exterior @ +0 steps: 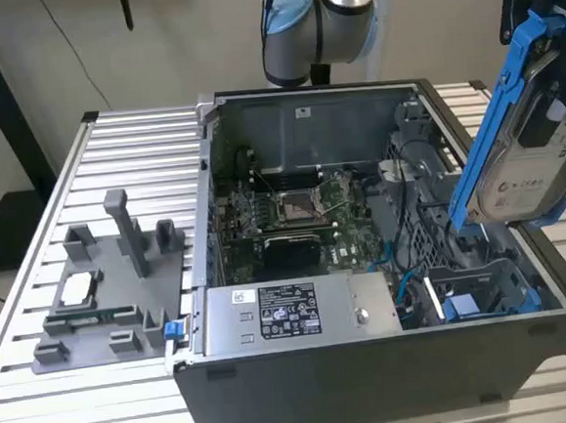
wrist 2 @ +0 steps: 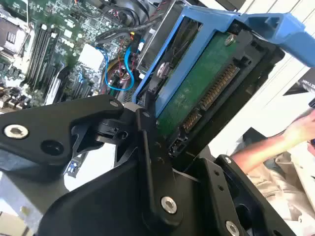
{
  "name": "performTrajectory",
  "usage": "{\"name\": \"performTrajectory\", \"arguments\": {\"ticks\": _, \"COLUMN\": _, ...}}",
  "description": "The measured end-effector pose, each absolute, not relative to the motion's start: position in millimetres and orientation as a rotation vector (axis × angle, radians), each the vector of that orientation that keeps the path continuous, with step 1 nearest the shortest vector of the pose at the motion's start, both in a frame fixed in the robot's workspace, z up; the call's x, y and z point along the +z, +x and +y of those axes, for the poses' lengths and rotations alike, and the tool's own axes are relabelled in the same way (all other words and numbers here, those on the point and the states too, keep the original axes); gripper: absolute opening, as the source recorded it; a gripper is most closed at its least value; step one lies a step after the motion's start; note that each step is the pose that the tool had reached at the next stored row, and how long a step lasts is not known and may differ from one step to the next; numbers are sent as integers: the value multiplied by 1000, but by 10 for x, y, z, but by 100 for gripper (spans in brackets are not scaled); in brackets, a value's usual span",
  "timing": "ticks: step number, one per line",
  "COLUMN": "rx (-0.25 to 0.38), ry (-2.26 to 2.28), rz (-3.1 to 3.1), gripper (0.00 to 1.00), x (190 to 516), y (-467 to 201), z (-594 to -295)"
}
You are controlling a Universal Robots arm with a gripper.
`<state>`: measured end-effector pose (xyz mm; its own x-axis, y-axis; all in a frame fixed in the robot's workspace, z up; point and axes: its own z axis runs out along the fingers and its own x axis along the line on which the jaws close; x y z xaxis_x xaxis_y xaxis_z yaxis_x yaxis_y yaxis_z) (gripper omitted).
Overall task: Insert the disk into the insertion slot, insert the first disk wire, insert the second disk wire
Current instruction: 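Insert the disk into the insertion slot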
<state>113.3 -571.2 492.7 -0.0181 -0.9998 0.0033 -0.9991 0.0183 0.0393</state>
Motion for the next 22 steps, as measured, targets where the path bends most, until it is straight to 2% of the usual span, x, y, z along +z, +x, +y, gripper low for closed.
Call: {"name": "performTrajectory", "arguments": {"ticks": 22, "rx": -40, "ry": 2180, "rz": -2220, "gripper": 0, "x": 4855, "y": 1133, "z": -5712}}
